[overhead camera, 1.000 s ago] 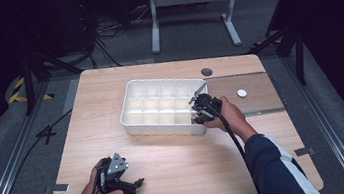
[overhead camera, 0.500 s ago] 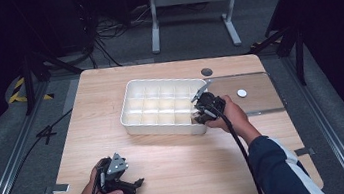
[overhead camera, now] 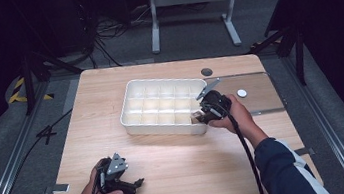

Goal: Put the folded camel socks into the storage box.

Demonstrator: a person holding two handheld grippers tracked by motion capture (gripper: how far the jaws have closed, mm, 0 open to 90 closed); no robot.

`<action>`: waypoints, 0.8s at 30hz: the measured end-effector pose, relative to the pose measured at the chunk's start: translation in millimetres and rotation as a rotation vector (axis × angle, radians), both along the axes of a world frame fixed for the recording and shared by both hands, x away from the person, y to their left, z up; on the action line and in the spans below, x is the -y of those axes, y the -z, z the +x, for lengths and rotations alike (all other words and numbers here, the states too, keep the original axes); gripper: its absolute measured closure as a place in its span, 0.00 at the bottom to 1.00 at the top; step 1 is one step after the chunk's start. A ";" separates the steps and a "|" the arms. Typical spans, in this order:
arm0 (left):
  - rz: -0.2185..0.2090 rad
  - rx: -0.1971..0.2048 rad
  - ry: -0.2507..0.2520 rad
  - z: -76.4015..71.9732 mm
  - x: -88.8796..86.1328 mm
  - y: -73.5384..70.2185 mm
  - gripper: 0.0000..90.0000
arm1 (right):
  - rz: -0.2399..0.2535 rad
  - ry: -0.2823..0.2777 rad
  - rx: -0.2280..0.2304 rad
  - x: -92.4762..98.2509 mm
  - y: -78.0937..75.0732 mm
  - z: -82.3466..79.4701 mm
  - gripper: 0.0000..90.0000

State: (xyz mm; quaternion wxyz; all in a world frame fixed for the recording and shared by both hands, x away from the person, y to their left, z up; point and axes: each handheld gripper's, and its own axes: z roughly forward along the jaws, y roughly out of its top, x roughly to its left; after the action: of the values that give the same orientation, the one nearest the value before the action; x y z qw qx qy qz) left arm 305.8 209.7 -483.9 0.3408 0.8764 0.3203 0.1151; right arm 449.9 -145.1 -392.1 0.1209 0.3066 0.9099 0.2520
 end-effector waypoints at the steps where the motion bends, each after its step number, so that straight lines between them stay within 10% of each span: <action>1: 0.000 0.000 0.000 0.0 0.0 0.0 0.05 | -0.002 0.006 0.010 0.6 -1.2 -1.0 0.62; 24: 0.000 0.000 0.000 0.0 0.0 0.0 0.05 | 0.029 0.028 0.062 17.1 -11.1 -14.9 0.52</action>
State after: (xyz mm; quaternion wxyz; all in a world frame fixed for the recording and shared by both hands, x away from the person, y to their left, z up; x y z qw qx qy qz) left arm 305.8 209.7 -483.9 0.3409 0.8763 0.3204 0.1150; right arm 434.9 -162.3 -381.0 0.1479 0.3129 0.8977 0.2727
